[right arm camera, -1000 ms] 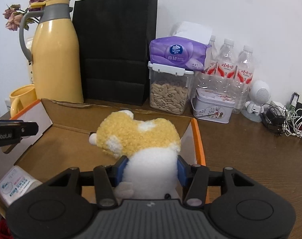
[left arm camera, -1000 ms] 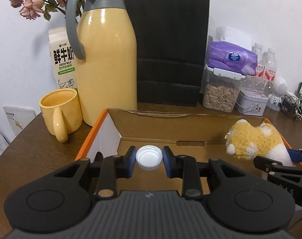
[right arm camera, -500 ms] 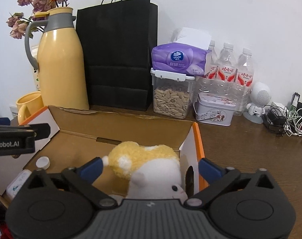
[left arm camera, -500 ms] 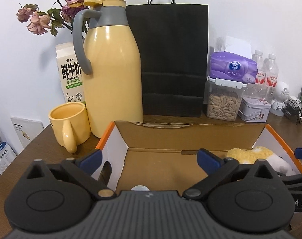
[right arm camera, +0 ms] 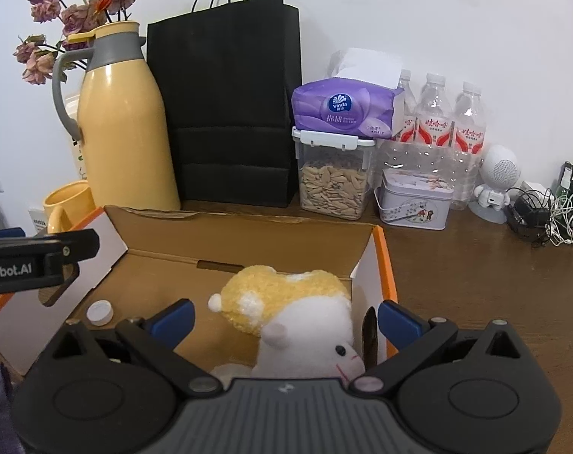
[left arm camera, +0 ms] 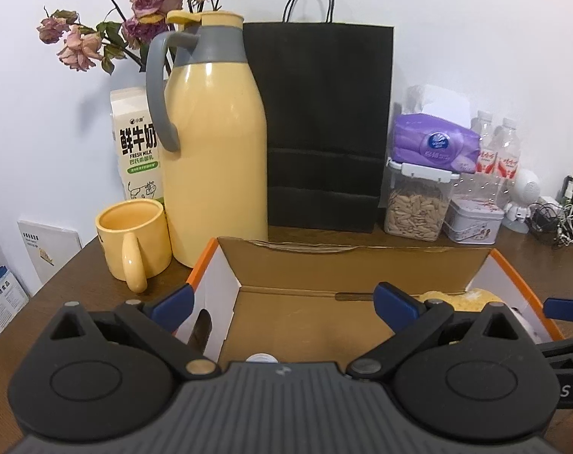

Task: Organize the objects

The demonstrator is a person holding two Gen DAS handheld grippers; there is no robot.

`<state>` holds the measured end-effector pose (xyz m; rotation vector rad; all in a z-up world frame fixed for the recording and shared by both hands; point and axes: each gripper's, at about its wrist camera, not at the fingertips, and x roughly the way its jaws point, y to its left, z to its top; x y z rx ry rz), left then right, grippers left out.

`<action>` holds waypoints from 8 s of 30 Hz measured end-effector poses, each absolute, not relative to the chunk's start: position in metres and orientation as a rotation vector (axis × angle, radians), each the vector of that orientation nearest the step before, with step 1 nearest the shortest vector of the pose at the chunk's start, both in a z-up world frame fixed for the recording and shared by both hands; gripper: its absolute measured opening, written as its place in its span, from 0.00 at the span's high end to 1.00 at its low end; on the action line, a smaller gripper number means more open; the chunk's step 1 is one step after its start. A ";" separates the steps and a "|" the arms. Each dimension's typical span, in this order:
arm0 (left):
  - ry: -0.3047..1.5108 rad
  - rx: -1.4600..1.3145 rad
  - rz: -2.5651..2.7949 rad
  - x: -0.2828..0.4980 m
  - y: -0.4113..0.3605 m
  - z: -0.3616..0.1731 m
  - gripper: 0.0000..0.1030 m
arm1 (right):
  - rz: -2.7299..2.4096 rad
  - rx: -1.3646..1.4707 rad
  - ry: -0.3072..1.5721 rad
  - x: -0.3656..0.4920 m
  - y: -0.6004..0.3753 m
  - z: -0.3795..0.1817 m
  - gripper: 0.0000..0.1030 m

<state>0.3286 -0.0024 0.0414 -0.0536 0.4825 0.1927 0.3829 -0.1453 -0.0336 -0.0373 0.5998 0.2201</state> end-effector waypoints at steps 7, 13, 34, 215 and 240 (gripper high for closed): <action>0.425 -0.049 0.171 0.281 0.002 0.066 0.00 | 0.225 -0.073 0.486 0.335 -0.152 0.000 0.00; 0.418 -0.059 0.157 0.227 0.020 0.074 0.00 | 0.245 -0.116 0.405 0.267 -0.164 0.012 0.00; 0.572 -0.074 0.113 0.126 0.045 0.031 0.00 | 0.236 -0.130 0.645 0.170 -0.190 -0.069 0.00; 0.512 -0.090 0.083 0.186 0.032 0.053 0.00 | 0.325 -0.127 0.457 0.244 -0.126 -0.023 0.00; 0.658 -0.047 0.131 0.103 0.055 0.002 0.00 | 0.309 -0.128 0.624 0.151 -0.159 -0.082 0.05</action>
